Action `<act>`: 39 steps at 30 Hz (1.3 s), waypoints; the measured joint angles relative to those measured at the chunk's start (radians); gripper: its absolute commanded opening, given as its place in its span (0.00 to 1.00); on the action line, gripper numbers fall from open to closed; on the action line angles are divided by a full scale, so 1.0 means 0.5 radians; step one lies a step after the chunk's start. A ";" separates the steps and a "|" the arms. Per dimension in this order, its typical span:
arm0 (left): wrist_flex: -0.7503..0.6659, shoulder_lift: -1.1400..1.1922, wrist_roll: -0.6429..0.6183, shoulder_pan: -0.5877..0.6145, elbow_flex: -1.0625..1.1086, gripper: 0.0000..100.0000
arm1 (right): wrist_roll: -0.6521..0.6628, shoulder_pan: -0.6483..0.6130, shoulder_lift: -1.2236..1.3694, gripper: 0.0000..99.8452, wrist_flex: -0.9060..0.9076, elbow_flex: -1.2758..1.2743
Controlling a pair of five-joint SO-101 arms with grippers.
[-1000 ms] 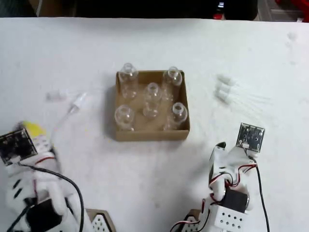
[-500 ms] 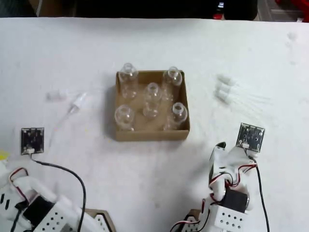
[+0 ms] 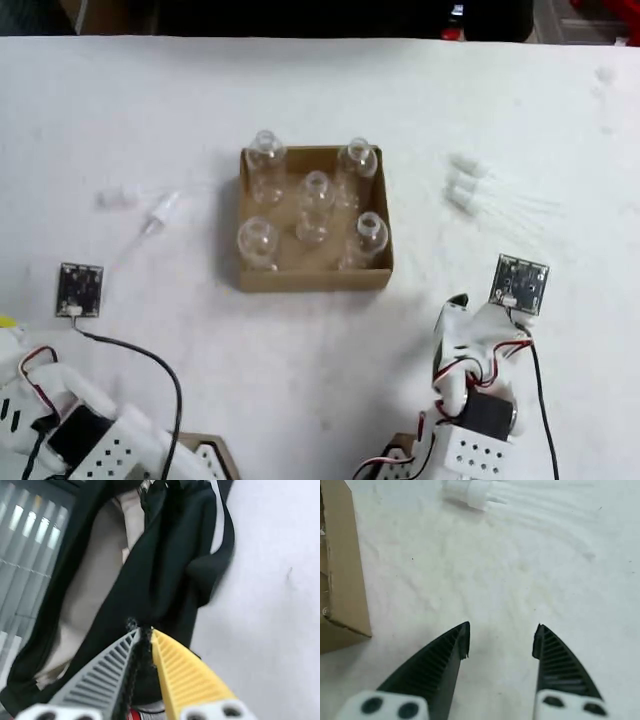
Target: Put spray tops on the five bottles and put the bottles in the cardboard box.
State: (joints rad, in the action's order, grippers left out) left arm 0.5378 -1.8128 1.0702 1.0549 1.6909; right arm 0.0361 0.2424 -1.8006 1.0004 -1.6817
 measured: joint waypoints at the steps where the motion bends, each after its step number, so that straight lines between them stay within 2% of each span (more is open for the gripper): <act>1: -0.018 0.000 0.003 -0.028 0.000 0.04 | 0.000 0.000 0.000 0.18 0.000 0.000; 6: 0.074 0.000 0.003 -0.160 -0.095 0.04 | 0.000 0.000 0.000 0.18 0.000 0.000; 8: 0.255 0.000 0.012 -0.224 -0.242 0.04 | 0.000 0.000 0.000 0.18 0.000 0.000; 13: 0.908 0.080 0.331 -0.393 -0.651 0.04 | 0.000 0.000 0.000 0.18 0.000 0.000; 16: 1.083 0.304 0.402 -0.402 -0.859 0.04 | 0.000 0.000 0.000 0.18 0.000 0.000; 22: 1.224 1.034 0.347 -0.414 -1.338 0.04 | 0.000 0.000 0.000 0.18 0.000 0.000; 26: 1.550 1.694 0.331 -0.512 -1.817 0.04 | 0.000 0.000 0.000 0.18 0.000 0.000; 33: 2.206 2.783 0.313 -0.930 -2.654 0.04 | 0.000 0.000 0.000 0.18 0.000 0.000; 35: 2.268 3.047 0.258 -1.053 -2.857 0.05 | 0.000 -0.003 0.000 0.19 0.000 0.000; 39: 2.286 3.458 0.006 -1.227 -3.195 0.13 | 0.000 -0.003 0.000 0.19 0.000 0.000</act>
State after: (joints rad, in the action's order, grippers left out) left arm 1.6809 -0.0836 1.0733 0.4411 0.0936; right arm 0.0361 0.2409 -1.8006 1.0004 -1.6817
